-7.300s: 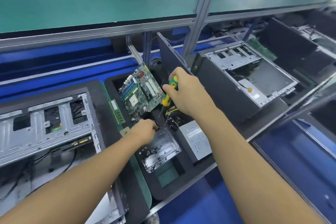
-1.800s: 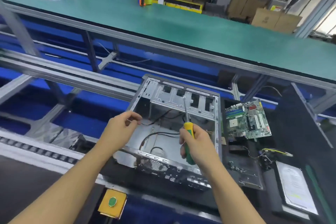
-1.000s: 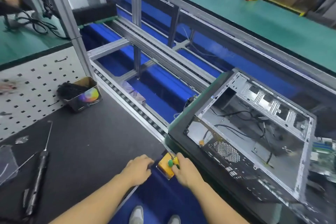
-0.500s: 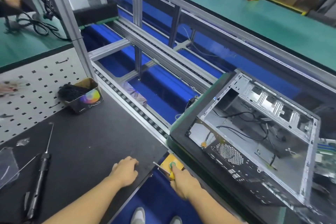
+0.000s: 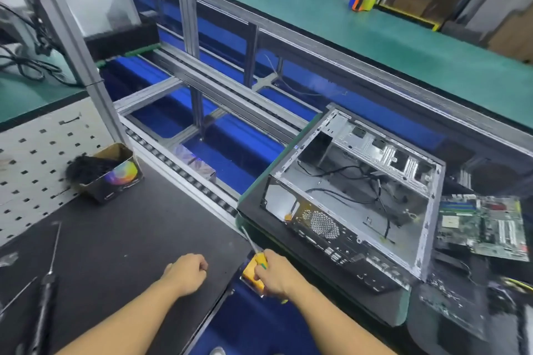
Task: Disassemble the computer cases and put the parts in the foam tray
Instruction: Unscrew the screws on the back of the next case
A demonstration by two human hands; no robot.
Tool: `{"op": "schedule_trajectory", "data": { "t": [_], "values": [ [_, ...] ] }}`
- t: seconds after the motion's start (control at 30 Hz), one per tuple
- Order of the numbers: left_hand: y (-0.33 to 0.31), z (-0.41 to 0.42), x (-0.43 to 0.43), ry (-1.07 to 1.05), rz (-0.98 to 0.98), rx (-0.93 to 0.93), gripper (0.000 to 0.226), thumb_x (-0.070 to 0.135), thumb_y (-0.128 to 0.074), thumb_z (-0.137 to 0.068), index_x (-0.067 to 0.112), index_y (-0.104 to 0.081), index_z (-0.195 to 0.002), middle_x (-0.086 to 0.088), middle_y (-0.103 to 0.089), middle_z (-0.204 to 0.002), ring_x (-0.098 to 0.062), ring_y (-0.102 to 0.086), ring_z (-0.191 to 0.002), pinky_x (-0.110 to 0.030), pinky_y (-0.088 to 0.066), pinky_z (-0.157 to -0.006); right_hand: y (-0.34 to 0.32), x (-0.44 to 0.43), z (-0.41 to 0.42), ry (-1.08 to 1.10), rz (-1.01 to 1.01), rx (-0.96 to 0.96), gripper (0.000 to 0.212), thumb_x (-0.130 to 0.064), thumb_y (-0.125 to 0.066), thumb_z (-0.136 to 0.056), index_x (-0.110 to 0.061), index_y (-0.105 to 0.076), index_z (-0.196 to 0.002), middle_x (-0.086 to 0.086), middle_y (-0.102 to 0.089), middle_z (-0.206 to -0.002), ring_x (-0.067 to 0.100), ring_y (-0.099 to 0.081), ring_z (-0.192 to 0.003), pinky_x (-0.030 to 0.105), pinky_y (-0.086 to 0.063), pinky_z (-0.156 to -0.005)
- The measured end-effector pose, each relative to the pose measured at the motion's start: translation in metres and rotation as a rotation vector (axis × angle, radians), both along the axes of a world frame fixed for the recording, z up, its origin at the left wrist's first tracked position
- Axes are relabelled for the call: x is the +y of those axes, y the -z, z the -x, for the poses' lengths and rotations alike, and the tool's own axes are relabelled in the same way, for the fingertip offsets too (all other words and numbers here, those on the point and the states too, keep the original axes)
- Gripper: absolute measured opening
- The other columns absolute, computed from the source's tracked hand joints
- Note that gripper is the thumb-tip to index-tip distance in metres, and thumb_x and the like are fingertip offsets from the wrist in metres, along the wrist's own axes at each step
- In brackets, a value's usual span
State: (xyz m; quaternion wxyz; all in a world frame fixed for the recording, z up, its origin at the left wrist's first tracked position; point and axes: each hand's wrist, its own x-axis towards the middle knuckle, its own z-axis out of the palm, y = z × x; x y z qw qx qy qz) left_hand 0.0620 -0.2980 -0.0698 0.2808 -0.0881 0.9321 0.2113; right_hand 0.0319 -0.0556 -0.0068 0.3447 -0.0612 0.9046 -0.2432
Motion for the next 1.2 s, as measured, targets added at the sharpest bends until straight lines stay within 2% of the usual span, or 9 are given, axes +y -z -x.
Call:
{"op": "schedule_trajectory", "data": {
  "t": [0.07,0.13,0.3,0.37,0.47,0.83,0.93,1.03,1.2],
  "values": [
    [-0.004,0.003,-0.001,0.012,-0.020,-0.012,0.022,0.027,-0.049,-0.095,0.031,-0.063,-0.111,0.007,-0.063,-0.124,-0.016,-0.058,-0.115,-0.033,-0.045,-0.102,-0.003,-0.007,-0.005,-0.003,0.079,-0.059,0.010,-0.031,-0.045,-0.079,-0.022,-0.047,-0.077,0.022,-0.072,-0.087,0.031,-0.062,-0.054,0.034,-0.049,-0.045],
    [-0.009,0.007,-0.001,0.024,-0.037,-0.019,0.017,0.025,-0.049,-0.094,0.032,-0.062,-0.103,0.006,-0.065,-0.119,-0.017,-0.060,-0.110,-0.032,-0.047,-0.099,-0.003,-0.008,-0.011,-0.042,0.096,-0.084,0.013,-0.036,-0.044,-0.081,-0.023,-0.046,-0.079,0.015,-0.073,-0.082,0.017,-0.060,-0.042,0.025,-0.046,-0.034],
    [-0.021,0.021,0.009,0.043,-0.075,0.046,0.017,0.023,-0.048,-0.094,0.032,-0.063,-0.097,0.008,-0.066,-0.108,-0.013,-0.062,-0.099,-0.031,-0.051,-0.091,-0.012,0.018,-0.017,-0.032,0.103,-0.050,0.014,-0.039,-0.047,-0.087,-0.027,-0.045,-0.092,0.002,-0.060,-0.075,0.011,-0.055,-0.044,0.016,-0.035,-0.029],
    [-0.025,0.026,0.017,0.058,-0.097,0.071,0.018,0.022,-0.049,-0.095,0.032,-0.064,-0.097,0.009,-0.066,-0.106,-0.011,-0.062,-0.096,-0.029,-0.052,-0.089,-0.016,0.034,-0.019,-0.024,0.106,-0.023,0.010,-0.037,-0.050,-0.087,-0.029,-0.046,-0.090,-0.001,-0.057,-0.076,0.013,-0.055,-0.050,0.014,-0.036,-0.034],
    [-0.033,0.036,0.033,0.078,-0.143,0.120,0.019,0.018,-0.051,-0.094,0.031,-0.064,-0.093,0.010,-0.067,-0.102,-0.010,-0.061,-0.093,-0.024,-0.048,-0.081,-0.023,0.053,-0.020,0.074,0.167,0.015,0.013,-0.036,-0.055,-0.087,-0.032,-0.046,-0.078,-0.005,-0.055,-0.071,0.012,-0.052,-0.053,0.025,-0.044,-0.054],
    [-0.068,0.056,0.096,0.102,-0.320,0.218,0.027,0.010,-0.053,-0.095,0.032,-0.067,-0.089,0.014,-0.071,-0.092,-0.001,-0.065,-0.090,-0.023,-0.053,-0.081,-0.049,0.108,-0.030,0.401,0.343,0.118,0.010,-0.034,-0.053,-0.090,-0.026,-0.049,-0.087,-0.005,-0.055,-0.072,0.016,-0.054,-0.061,0.022,-0.038,-0.046],
    [-0.080,0.050,0.119,0.017,-0.425,0.246,0.027,0.004,-0.053,-0.094,0.025,-0.068,-0.088,0.008,-0.074,-0.082,-0.008,-0.071,-0.075,-0.024,-0.056,-0.073,-0.054,0.128,-0.043,0.529,0.476,0.125,0.012,-0.030,-0.053,-0.092,-0.019,-0.048,-0.089,0.001,-0.056,-0.070,0.018,-0.056,-0.054,0.019,-0.039,-0.039],
    [-0.097,0.040,0.149,-0.060,-0.537,0.288,0.026,0.002,-0.052,-0.092,0.021,-0.069,-0.088,0.004,-0.074,-0.077,-0.012,-0.066,-0.059,-0.027,-0.056,-0.064,-0.063,0.152,-0.063,0.644,0.592,0.205,0.016,-0.028,-0.052,-0.097,-0.015,-0.047,-0.088,0.002,-0.059,-0.070,0.018,-0.059,-0.055,0.026,-0.049,-0.050],
    [-0.123,0.022,0.205,-0.070,-0.686,0.402,0.025,0.006,-0.051,-0.095,0.025,-0.066,-0.095,0.008,-0.074,-0.082,-0.007,-0.058,-0.055,-0.015,-0.048,-0.057,-0.085,0.192,-0.093,0.793,0.732,0.273,0.019,-0.028,-0.048,-0.103,-0.012,-0.046,-0.093,0.001,-0.063,-0.072,0.024,-0.062,-0.058,0.033,-0.053,-0.057]
  ]
}}
